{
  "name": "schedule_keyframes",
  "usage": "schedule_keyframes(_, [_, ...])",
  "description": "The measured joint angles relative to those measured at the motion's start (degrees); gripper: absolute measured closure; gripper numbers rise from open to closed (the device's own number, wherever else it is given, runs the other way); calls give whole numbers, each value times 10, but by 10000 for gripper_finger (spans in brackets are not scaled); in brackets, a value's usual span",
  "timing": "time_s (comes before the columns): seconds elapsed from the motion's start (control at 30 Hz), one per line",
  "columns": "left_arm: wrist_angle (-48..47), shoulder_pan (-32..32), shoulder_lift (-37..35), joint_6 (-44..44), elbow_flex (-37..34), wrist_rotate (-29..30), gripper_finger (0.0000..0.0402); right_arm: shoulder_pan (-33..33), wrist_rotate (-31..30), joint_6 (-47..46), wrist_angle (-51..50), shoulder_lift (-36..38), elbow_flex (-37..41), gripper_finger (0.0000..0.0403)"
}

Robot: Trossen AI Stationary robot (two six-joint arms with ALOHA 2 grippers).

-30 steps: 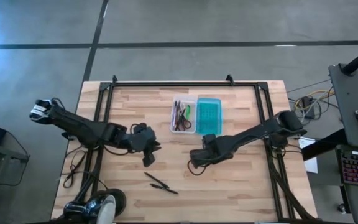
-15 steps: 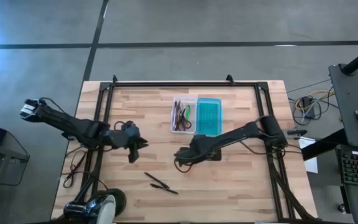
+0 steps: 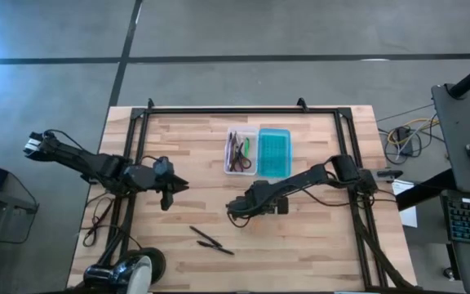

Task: Pick & place school supplies into a supply box
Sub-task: Put the pencil into the supply box

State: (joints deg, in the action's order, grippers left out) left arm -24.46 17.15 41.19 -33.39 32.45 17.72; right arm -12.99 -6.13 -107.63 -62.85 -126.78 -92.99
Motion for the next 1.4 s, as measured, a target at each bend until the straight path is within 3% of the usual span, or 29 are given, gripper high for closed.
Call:
schedule_keyframes(0.27, [-1, 0, -1, 0, 0, 0, 340, 0, 1, 30, 7, -11, 6, 385])
schedule_keyframes(0.57, [0, 0, 0, -11, 0, 0, 340, -2, -51, 28, 29, 12, 9, 389])
schedule_keyframes(0.93, [5, 0, 16, -18, 1, 4, 340, 1, -232, 7, 63, 131, 8, 390])
schedule_keyframes(1.17, [25, -2, 33, -18, 1, 4, 340, 100, -253, 157, 65, 182, 7, 390])
schedule_keyframes(1.4, [56, -2, 52, -55, 1, 4, 340, 243, -157, 350, 155, 163, 8, 390])
